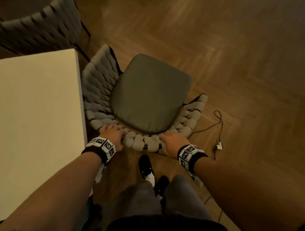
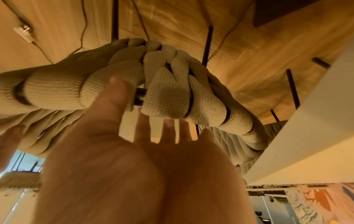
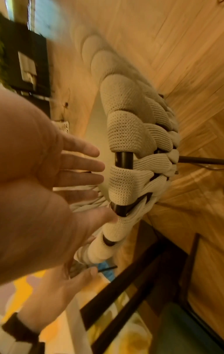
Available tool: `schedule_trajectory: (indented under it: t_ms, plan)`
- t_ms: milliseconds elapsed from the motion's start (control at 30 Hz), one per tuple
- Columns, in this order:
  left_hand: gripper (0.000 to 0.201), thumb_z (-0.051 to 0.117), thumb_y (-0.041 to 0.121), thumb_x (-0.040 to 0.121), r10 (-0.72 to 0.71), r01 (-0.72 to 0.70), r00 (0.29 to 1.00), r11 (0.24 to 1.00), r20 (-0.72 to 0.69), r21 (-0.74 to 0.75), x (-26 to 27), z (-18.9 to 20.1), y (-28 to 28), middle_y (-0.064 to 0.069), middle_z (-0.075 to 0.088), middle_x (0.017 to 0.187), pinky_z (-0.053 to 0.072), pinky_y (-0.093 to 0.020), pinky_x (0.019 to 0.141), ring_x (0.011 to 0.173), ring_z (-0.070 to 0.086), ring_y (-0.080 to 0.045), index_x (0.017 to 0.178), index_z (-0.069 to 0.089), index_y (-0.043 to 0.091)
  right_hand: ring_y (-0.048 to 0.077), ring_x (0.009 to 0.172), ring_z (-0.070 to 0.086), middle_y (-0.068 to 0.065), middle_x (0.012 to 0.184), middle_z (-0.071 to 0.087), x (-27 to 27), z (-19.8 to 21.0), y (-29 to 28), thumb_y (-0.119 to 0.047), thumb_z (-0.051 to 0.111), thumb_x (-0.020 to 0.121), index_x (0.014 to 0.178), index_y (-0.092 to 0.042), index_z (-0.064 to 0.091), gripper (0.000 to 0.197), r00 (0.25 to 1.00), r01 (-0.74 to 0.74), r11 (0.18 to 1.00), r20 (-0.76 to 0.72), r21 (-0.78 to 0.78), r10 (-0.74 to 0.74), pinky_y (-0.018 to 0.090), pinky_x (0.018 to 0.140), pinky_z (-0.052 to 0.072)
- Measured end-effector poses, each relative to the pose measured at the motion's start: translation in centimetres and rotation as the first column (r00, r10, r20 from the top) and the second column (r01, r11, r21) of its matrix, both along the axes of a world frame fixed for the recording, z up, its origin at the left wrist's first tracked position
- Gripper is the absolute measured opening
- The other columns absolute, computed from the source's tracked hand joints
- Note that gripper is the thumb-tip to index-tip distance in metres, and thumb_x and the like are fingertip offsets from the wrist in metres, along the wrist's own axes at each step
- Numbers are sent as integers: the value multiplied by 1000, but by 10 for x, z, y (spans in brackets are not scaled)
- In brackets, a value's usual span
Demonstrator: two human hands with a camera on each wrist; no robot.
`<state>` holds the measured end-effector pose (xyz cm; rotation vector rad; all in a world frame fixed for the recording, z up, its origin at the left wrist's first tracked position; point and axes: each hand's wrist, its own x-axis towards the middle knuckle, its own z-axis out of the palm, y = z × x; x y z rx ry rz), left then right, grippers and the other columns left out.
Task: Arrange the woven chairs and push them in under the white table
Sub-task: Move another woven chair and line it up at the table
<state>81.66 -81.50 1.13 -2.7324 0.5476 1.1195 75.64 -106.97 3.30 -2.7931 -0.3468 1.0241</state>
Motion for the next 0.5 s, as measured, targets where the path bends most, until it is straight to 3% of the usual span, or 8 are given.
schedule_trajectory:
  t_ms: [100,233,367,500]
  plan:
    - [61,61,54,78,3,2,999,995,-52,96,8,-11,7,-3,45,140,4,-60,114,136,31,-29,134,44,38,30,111,54,7,124,58,12,-22,0,-37,56,90,130,-26,44,43,991,-104,992,-91,-68,97,43,91,45]
    - [63,64,52,80,41,-28,995,990,-90,136,13,-9,0,-1,44,146,-5,-63,113,142,26,-28,137,43,38,31,114,55,8,129,56,9,-42,-14,-32,49,94,137,-25,36,45,963,-268,959,-48,-97,264,44,99,41]
    - [61,64,48,84,96,-83,991,987,-95,135,7,1,-15,-1,41,149,-6,-62,114,144,22,-27,139,43,36,31,114,54,8,128,56,10,-47,-35,-31,50,93,138,-26,33,49,916,-398,913,22,-87,401,45,99,40]
    - [55,62,42,87,241,-232,968,966,-71,118,-9,2,-62,-1,43,146,-5,-60,116,142,24,-27,138,45,34,29,114,54,6,129,57,29,-46,-86,-34,52,92,136,-28,34,48,856,-514,855,18,-73,516,45,99,40]
